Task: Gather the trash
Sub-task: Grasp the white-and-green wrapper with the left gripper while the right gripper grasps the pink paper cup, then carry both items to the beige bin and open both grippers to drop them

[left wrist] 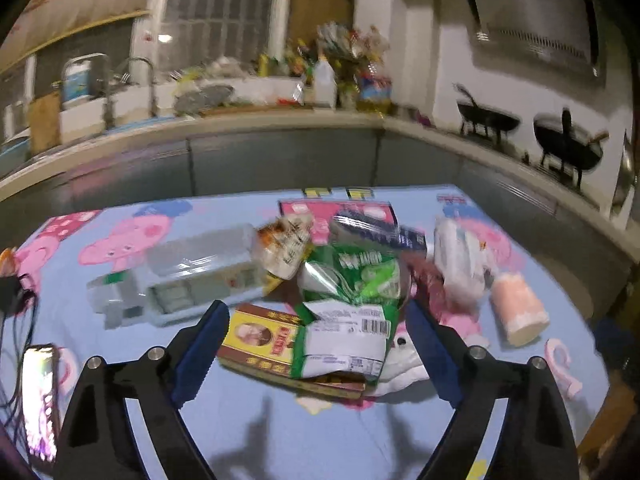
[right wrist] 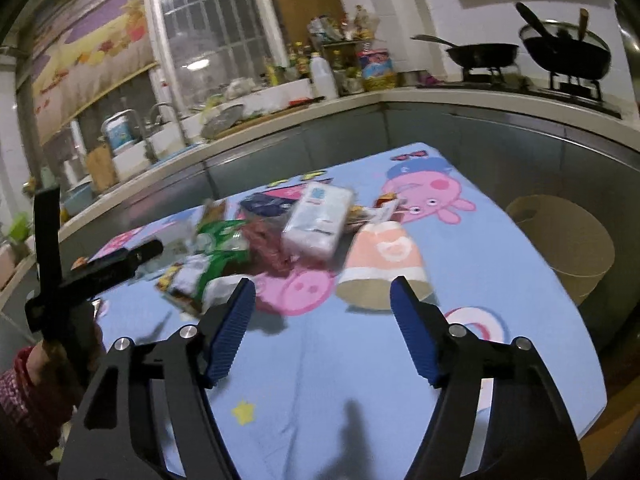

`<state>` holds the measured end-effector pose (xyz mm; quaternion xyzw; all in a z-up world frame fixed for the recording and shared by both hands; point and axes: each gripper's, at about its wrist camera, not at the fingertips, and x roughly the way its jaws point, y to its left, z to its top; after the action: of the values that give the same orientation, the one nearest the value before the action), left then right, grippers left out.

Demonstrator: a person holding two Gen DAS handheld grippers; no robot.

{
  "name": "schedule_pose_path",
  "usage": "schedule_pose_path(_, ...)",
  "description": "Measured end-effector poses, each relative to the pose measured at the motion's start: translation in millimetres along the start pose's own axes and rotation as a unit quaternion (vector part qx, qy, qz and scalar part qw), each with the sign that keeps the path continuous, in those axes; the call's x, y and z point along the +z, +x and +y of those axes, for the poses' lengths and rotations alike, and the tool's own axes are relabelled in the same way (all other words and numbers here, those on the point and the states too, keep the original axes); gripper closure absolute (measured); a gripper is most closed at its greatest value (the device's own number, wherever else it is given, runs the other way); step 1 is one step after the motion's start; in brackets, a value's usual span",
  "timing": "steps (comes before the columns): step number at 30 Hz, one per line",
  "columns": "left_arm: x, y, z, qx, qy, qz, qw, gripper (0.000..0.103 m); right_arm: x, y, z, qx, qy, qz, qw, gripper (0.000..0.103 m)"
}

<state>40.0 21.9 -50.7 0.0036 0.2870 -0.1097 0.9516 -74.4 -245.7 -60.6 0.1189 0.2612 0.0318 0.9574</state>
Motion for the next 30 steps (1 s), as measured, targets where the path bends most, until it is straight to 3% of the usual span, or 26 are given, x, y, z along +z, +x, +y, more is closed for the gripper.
schedule_pose_path(2, -5, 19, -6, -0.021, 0.008, 0.027, 0.9994, 0.014, 2, 10, -6, -0.012, -0.001, 0.008, 1.000, 0.033)
schedule_pose_path(4, -10, 36, -11, -0.018, 0.020, 0.046, 0.9985, 0.014, 2, 19, -12, -0.021, -0.003, 0.015, 1.000, 0.032)
schedule_pose_path(6, -15, 49, -13, -0.024, 0.029, 0.065, 0.9972, 0.028, 3, 33, -20, -0.029, -0.002, 0.030, 0.999, 0.028)
schedule_pose_path(8, -17, 57, -14, -0.037, 0.037, 0.082, 0.9952, 0.053, 4, 48, -28, -0.029, 0.005, 0.047, 0.998, 0.026)
schedule_pose_path(9, -18, 56, -12, -0.042, 0.039, 0.081, 0.9951, 0.059, 4, 54, -31, -0.027, 0.007, 0.053, 0.998, 0.024)
schedule_pose_path(11, -17, 50, -10, -0.073, 0.037, 0.083, 0.9932, 0.075, 5, 63, -35, -0.025, 0.007, 0.061, 0.998, 0.018)
schedule_pose_path(14, -14, 34, -5, -0.084, 0.029, 0.070, 0.9936, 0.080, 6, 76, -38, -0.027, 0.000, 0.066, 0.997, 0.018)
schedule_pose_path(20, 0, -15, 7, -0.137, 0.003, 0.020, 0.9903, 0.080, 8, 99, -40, -0.030, -0.015, 0.078, 0.996, 0.014)
schedule_pose_path(30, 24, -9, -33, -0.192, 0.019, 0.025, 0.9809, 0.080, 11, 132, -46, -0.024, -0.015, 0.103, 0.994, 0.014)
